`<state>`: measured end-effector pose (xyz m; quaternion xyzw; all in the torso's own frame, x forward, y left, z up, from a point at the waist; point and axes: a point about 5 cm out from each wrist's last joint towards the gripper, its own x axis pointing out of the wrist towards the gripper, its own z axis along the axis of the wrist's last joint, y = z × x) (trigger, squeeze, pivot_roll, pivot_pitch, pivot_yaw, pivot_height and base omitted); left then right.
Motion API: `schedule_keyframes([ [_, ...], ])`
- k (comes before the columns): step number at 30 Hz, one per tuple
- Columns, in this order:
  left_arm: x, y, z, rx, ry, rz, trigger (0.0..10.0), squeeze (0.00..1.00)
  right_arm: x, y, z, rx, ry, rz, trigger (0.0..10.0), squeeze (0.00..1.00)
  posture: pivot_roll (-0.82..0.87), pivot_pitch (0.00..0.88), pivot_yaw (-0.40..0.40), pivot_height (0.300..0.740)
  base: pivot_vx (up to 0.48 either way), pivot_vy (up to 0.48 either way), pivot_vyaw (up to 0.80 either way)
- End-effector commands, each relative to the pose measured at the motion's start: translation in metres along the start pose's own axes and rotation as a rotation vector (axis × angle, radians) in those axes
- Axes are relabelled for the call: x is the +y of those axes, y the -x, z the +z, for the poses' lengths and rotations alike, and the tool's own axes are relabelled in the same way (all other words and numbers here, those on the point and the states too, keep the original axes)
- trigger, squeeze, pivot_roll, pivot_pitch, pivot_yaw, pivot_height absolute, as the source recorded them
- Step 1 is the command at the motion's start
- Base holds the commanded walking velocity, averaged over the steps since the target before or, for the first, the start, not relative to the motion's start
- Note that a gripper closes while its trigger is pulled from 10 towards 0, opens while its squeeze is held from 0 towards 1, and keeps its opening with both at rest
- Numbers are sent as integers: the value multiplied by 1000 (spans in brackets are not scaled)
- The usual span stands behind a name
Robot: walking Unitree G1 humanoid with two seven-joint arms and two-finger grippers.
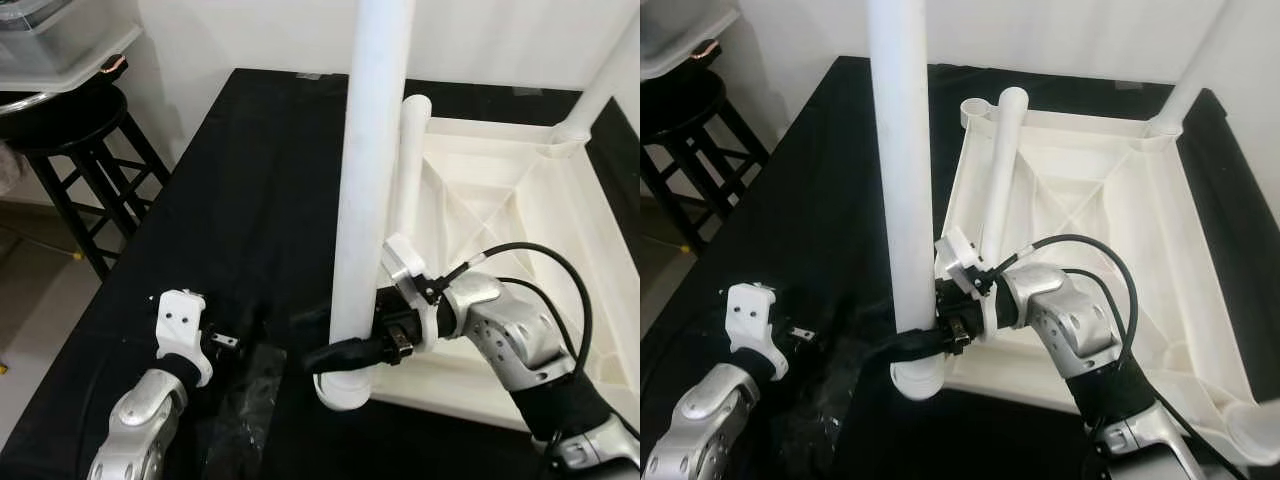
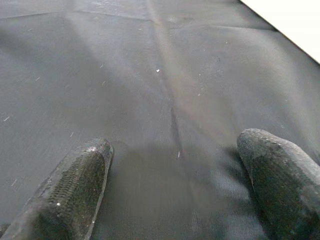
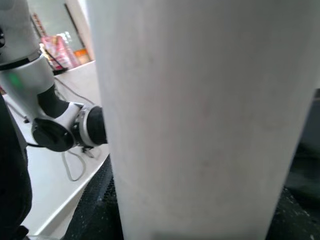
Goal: Building children table
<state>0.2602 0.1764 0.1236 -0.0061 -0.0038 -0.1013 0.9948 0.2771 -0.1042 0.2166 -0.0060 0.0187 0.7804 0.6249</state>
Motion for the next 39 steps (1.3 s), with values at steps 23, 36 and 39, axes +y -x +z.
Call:
schedule_keyframes([
  [23, 4, -2, -25, 122, 1, 54, 10000, 0, -7, -2, 17, 4, 108, -28, 10000, 0, -33, 190, -39, 740, -145, 0, 0],
  [36, 1, -6, -24, 100, 0, 18, 10000, 0, -9, -2, 20, -2, 130, -47, 10000, 0, -39, 180, -41, 740, 0, 0, 0],
  [39, 1, -7, -24, 98, -3, 14, 10000, 0, -10, -2, 19, -3, 130, -49, 10000, 0, -41, 179, -41, 740, 0, 0, 0],
])
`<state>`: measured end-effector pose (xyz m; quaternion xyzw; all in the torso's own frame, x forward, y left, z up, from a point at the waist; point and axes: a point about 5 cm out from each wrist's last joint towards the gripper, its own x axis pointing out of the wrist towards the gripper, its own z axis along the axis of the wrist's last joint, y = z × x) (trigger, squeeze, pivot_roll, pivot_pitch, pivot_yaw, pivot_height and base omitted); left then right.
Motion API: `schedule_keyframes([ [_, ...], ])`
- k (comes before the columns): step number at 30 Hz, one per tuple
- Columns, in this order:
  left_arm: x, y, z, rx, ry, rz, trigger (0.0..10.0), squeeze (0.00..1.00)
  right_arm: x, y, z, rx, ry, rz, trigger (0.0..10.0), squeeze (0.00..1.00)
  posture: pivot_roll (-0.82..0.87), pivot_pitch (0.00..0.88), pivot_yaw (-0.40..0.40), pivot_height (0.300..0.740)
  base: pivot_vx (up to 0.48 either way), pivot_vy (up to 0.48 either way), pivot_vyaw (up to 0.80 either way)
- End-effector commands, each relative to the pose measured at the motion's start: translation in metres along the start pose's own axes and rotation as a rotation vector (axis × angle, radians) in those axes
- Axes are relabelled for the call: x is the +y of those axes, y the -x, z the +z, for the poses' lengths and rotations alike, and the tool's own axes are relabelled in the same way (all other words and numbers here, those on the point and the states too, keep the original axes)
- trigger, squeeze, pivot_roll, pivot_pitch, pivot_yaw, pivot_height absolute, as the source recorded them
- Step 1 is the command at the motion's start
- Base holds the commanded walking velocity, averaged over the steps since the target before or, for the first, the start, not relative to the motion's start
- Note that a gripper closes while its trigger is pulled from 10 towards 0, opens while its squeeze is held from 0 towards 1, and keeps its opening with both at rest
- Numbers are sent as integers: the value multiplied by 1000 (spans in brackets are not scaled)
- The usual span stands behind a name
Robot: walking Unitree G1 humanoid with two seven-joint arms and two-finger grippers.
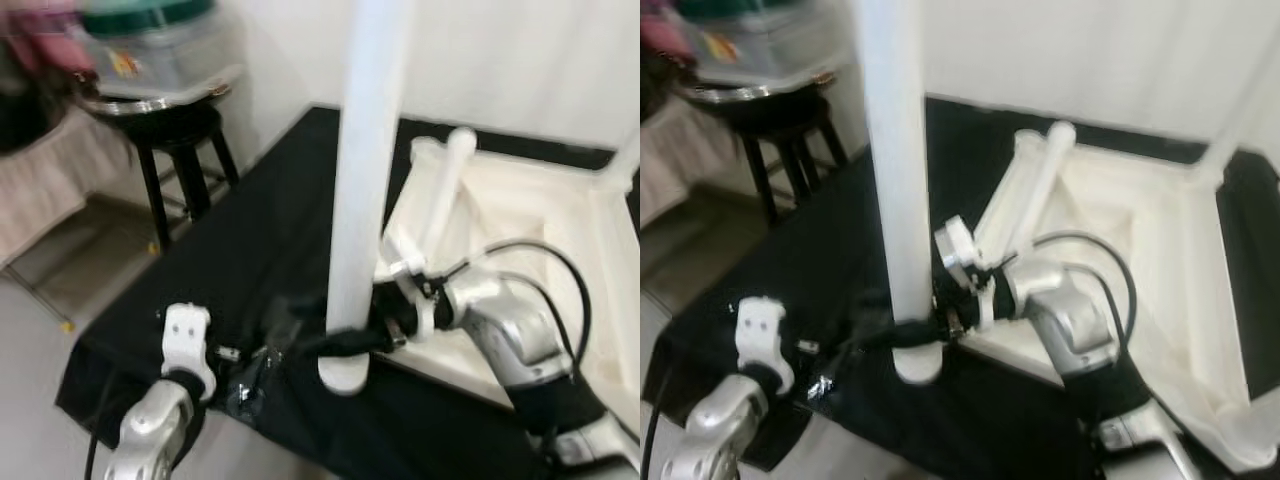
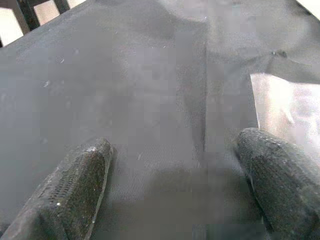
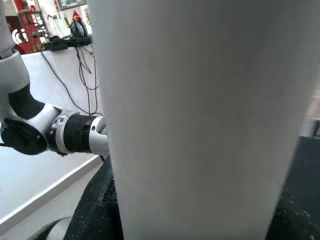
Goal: Building children table
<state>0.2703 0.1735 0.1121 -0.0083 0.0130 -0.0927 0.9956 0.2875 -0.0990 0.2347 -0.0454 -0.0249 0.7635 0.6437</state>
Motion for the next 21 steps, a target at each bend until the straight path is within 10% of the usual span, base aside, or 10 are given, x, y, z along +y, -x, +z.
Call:
schedule_keyframes([
  [1, 2, 3, -13, 65, -11, -3, 10000, 0, 1, 0, 1, -10, 14, 3, 10000, 0, -41, 179, -41, 740, 0, 0, 0],
  [21, 3, 4, 6, -35, -69, -83, 10000, 0, -28, 2, -4, -11, 79, -258, 10000, 0, -36, 189, -37, 740, 0, 0, 0],
])
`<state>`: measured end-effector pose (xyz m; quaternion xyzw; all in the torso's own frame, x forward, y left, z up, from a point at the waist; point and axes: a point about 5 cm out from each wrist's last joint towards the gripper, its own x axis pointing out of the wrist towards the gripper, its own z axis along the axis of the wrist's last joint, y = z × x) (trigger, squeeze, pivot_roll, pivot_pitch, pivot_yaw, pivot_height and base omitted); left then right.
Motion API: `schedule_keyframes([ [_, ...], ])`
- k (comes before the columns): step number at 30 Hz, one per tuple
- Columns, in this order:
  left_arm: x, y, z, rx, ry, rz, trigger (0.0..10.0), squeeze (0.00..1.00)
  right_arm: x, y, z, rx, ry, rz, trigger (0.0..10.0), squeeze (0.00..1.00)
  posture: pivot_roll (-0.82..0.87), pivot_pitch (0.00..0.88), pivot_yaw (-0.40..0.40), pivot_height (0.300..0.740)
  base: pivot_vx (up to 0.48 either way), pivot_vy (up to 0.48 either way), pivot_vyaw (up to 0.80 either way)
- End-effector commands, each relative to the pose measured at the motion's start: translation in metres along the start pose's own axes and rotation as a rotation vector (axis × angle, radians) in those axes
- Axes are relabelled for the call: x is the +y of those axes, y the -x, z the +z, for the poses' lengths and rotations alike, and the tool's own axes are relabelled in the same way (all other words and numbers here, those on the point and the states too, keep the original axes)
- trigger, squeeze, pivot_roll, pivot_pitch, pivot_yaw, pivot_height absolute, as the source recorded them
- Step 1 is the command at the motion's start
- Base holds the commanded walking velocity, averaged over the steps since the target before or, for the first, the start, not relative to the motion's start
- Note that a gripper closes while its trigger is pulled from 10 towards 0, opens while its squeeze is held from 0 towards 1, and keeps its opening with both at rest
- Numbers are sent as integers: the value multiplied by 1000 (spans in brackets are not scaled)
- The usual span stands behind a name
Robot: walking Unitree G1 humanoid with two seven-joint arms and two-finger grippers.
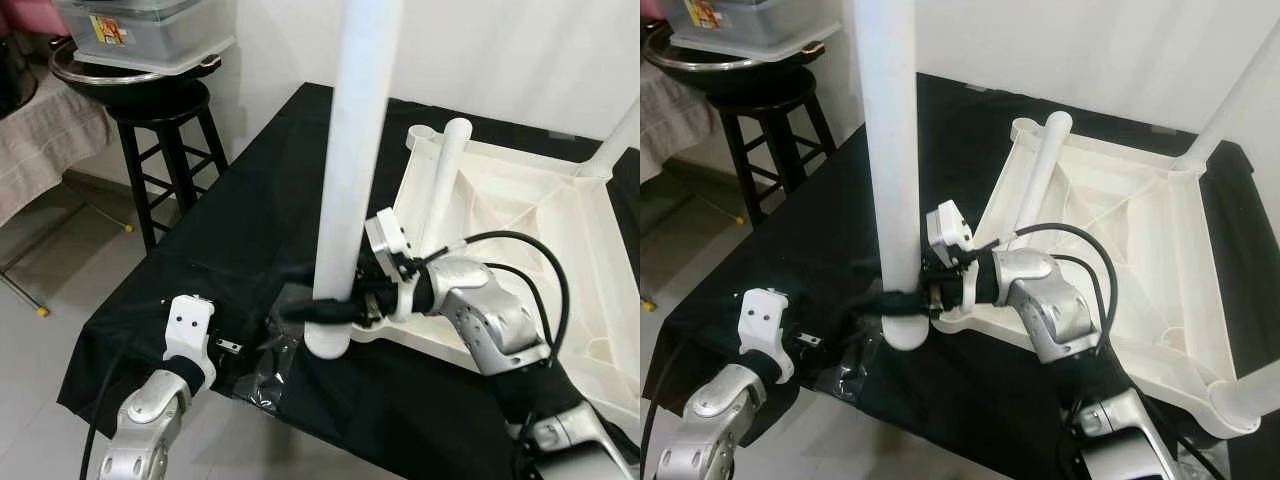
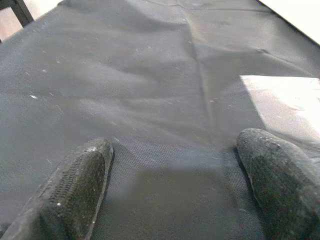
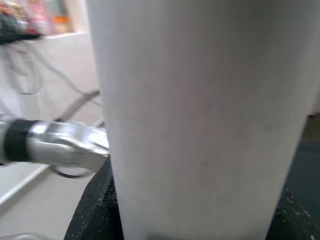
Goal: Building children table
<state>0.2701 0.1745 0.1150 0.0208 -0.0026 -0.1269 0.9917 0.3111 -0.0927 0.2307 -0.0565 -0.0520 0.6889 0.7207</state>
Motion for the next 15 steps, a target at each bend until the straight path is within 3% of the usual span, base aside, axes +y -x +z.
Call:
schedule_keyframes([
  [1, 2, 4, 3, -10, -8, -14, 10000, 0, -5, 3, 2, -5, 26, -42, 10000, 0, -36, 189, -37, 740, 0, 0, 0],
  [4, 6, 4, 19, -57, -9, -38, 10000, 0, -9, 8, 4, -2, 22, -42, 10000, 0, -29, 207, -38, 740, 0, 0, 0],
  [6, 1, 7, 48, -132, 2, -133, 10000, 0, -4, 21, 10, 21, 0, 53, 10000, 0, -29, 244, -45, 740, 0, 0, 0],
  [11, -5, 10, 59, -161, -1, -194, 10000, 0, -2, 27, 13, 32, -9, 86, 10000, 0, -30, 261, -48, 740, 0, 0, 0],
  [15, -25, 21, 75, -177, -70, -361, 10000, 0, -4, 40, 21, 61, -22, 139, 10000, 0, -26, 315, -52, 740, 0, 0, 0],
])
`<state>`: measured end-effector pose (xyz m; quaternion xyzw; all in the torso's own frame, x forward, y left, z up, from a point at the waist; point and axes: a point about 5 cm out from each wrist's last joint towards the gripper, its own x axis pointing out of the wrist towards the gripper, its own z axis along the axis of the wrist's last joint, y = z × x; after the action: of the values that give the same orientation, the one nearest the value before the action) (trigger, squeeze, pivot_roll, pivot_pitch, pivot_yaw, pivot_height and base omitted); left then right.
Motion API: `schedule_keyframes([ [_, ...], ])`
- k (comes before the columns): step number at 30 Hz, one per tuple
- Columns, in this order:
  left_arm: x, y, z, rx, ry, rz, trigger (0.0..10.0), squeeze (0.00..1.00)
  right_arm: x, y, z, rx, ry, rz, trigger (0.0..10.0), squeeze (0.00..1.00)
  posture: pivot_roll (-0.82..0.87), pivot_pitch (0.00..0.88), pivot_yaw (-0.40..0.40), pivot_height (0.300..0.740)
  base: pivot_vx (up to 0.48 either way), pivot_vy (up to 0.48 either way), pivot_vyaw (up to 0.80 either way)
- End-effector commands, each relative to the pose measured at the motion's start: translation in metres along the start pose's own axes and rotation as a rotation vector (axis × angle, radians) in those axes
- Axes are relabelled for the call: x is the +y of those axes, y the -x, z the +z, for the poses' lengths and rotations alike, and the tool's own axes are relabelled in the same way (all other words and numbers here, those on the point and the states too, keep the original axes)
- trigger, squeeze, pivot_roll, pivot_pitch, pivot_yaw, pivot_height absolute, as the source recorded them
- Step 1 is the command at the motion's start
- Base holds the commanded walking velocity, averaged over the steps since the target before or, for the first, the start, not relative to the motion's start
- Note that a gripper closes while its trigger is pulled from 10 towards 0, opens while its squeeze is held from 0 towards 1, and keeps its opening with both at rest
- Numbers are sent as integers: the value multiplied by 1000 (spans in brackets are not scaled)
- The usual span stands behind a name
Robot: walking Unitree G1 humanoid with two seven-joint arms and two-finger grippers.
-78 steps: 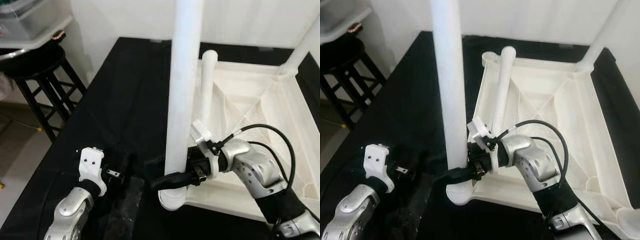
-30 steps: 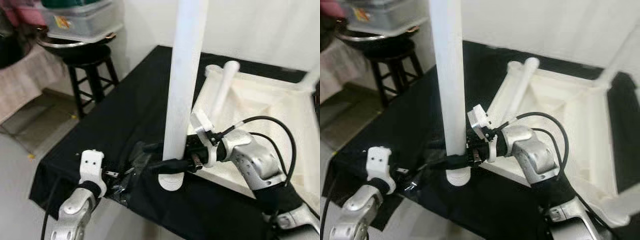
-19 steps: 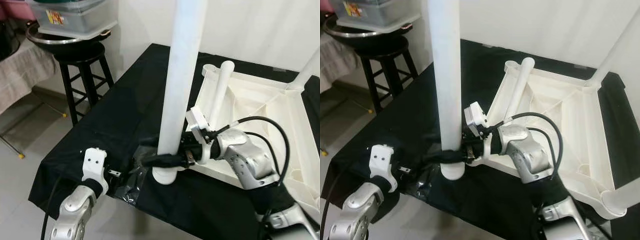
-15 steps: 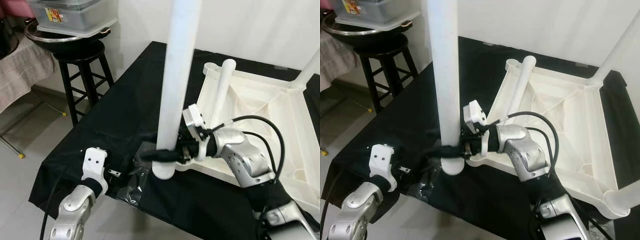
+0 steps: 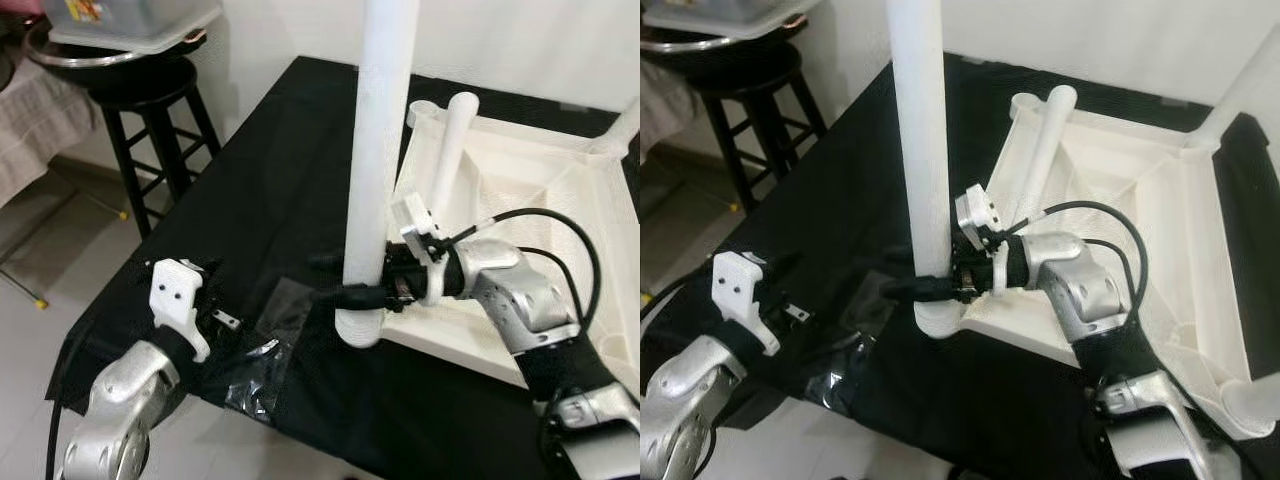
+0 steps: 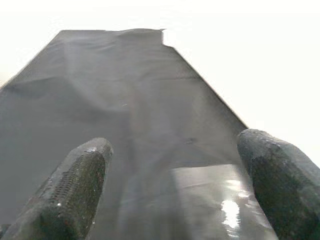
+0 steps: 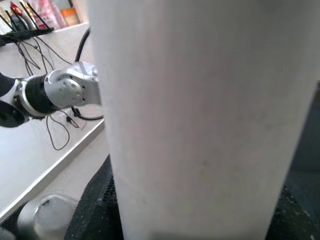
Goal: Building children table
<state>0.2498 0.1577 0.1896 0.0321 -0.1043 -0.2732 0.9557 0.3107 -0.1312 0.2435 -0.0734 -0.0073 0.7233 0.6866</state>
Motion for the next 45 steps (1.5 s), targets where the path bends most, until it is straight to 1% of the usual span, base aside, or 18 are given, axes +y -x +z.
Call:
schedule_keyframes([
  [1, -8, 3, 1, 30, -10, -67, 10000, 0, 0, 2, 8, -18, 17, 35, 10000, 0, -26, 315, -52, 740, 0, 0, 0],
  [3, -14, 5, 3, 49, -53, -116, 10000, 0, -8, 8, 14, -16, 28, 19, 10000, 0, -22, 327, -52, 740, 0, 0, 0],
  [4, -14, 5, 3, 49, -53, -116, 10000, 0, -8, 8, 14, -16, 28, 19, 10000, 0, -22, 327, -52, 740, 0, 0, 0],
  [5, -16, 8, 3, 70, -85, -138, 10000, 0, -14, 11, 18, -20, 44, -3, 10000, 0, -18, 350, -51, 740, 0, 0, 0],
  [6, -17, 9, 2, 77, -90, -141, 10000, 0, -16, 11, 19, -22, 46, -12, 10000, 0, -18, 352, -51, 740, 0, 0, 0],
  [12, -19, 12, 1, 101, -75, -143, 10000, 0, -19, 10, 18, -29, 45, -18, 10000, 0, -13, 367, -50, 740, 0, 0, 0],
  [15, -26, 20, 1, 129, -56, -148, 10000, 0, -16, 2, 6, -43, -7, 19, 10000, 0, -3, 400, -55, 740, 0, 0, 0],
  [18, -26, 20, 1, 129, -56, -148, 10000, 0, -16, 2, 6, -43, -7, 19, 10000, 0, -3, 400, -55, 740, 0, 0, 0],
  [19, -29, 23, 3, 139, -51, -146, 10000, 0, -15, -2, 2, -44, -28, 51, 10000, 0, 7, 408, -60, 740, 0, 0, 0],
  [25, -31, 25, 5, 142, -52, -133, 10000, 0, -16, -5, 2, -12, -27, 113, 10000, 0, 10, 413, -65, 740, 0, 0, 0],
  [26, -31, 25, 6, 143, -53, -131, 10000, 0, -17, -4, 0, 36, -1, 126, 10000, 0, 9, 413, -66, 740, 0, 0, 0],
  [28, -31, 25, 6, 143, -53, -131, 10000, 0, -17, -4, 0, 36, -1, 126, 10000, 0, 9, 413, -66, 740, 0, 0, 0],
  [30, -31, 25, 6, 144, -55, -127, 10000, 0, -20, -3, -1, 117, 58, 133, 10000, 0, 8, 414, -71, 740, 0, 0, 0],
  [32, -31, 25, 6, 144, -55, -127, 10000, 0, -20, -3, -1, 117, 58, 133, 10000, 0, 8, 414, -71, 740, 0, 0, 0],
  [34, -32, 25, 7, 145, -56, -124, 10000, 0, -21, -4, 0, 146, 85, 134, 10000, 0, 8, 414, -71, 740, 0, 0, 0],
  [36, -33, 24, 7, 145, -57, -120, 10000, 0, -22, -7, -2, 176, 139, 123, 10000, 0, 8, 413, -73, 740, 0, 0, 0],
  [39, -33, 24, 7, 145, -57, -119, 10000, 0, -22, -8, -3, 179, 148, 120, 10000, 0, 8, 413, -73, 740, 0, 0, 0],
  [45, -34, 22, 6, 152, -61, -121, 10000, 0, -8, -11, -7, 128, 151, 126, 10000, 0, 1, 403, -68, 740, 0, 0, 0],
])
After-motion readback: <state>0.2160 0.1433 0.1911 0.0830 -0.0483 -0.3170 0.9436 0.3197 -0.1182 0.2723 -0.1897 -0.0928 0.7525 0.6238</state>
